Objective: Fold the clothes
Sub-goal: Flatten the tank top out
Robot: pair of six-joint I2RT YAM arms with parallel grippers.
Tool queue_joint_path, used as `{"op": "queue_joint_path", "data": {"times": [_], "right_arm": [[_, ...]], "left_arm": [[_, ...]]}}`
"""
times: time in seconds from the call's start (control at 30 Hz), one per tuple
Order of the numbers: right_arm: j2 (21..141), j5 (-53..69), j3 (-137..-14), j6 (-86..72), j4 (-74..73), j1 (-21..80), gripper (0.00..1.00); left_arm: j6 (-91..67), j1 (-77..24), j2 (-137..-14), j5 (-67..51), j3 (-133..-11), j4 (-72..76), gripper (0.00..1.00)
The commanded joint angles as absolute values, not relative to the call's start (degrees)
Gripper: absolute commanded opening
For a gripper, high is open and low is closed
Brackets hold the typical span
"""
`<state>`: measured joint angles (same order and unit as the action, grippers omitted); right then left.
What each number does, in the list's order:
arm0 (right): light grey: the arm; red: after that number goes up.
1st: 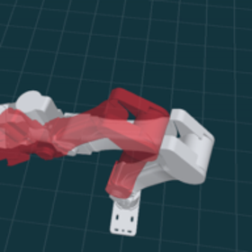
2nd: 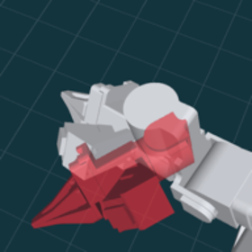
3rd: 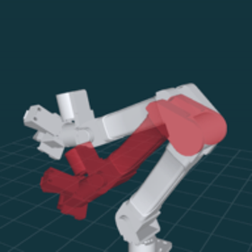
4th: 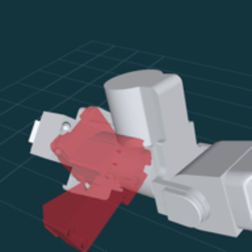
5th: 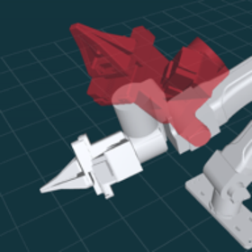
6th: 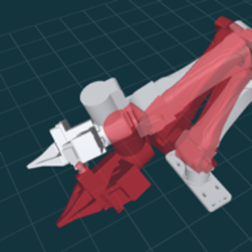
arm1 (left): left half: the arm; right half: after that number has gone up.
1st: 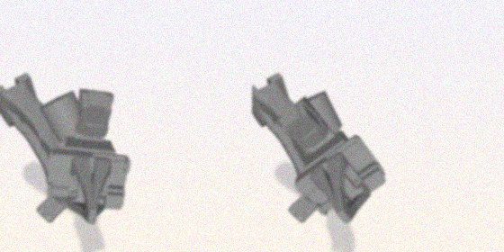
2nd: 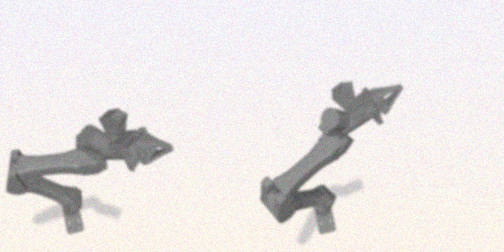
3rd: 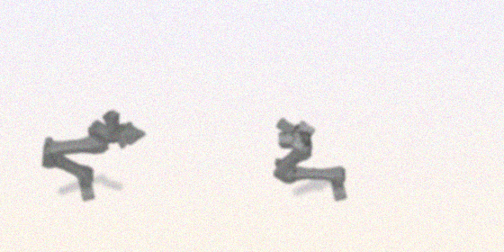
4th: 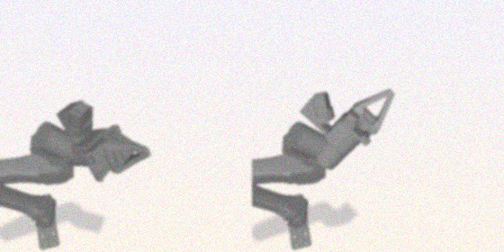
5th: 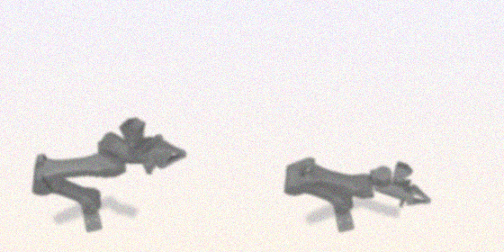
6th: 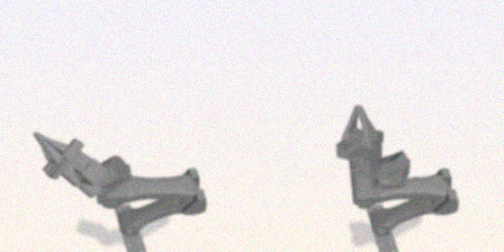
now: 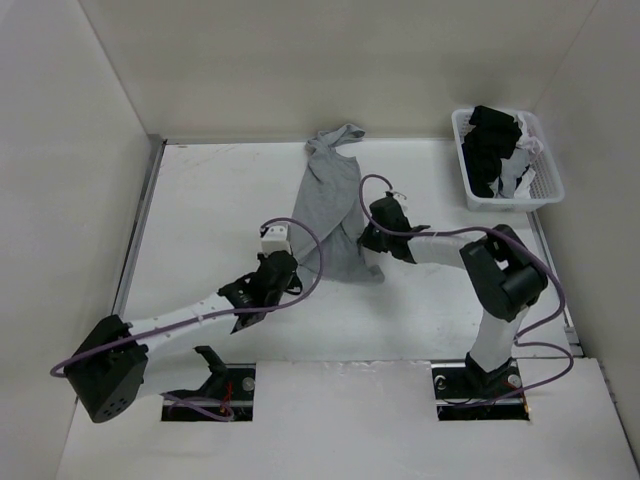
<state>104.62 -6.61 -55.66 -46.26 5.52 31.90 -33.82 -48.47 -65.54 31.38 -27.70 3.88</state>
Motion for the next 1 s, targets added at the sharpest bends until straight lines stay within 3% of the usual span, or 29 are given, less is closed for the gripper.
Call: {"op": "queue_joint_path", "data": {"times": [0.0, 0.17, 0.4, 0.6, 0.73, 0.97], "right_arm": [[102.3, -11.6, -56.4, -48.1, 6.3, 32.1, 0.0], [84.7, -19.8, -49.6, -42.5, 8.2, 37.6, 0.0], [58.4, -26.0, -46.1, -38.7, -6.3, 48.5, 0.0], [47.6, -25.8, -48.7, -38.1, -15.8, 52.2, 0.01], [54.5, -19.1, -45.4, -39.1, -12.0, 43.1, 0.01], [85.9, -7.3, -51.0, -39.6, 4.7, 28.4, 0.0]], "left_arm": [[-32.1, -46.7, -61.1, 28.5, -27.5, 4.6, 0.04], [-31.6, -46.3, -51.4, 28.0, -31.0, -1.1, 0.04], [-32.0, -45.0, -35.9, 30.0, -35.3, -11.1, 0.04], [-31.8, -44.6, -31.9, 31.6, -36.7, -13.5, 0.05], [-37.1, -42.1, -37.5, 29.4, -30.7, -9.2, 0.06], [-44.6, -32.2, -54.6, 23.5, -23.2, 7.0, 0.06]]}}
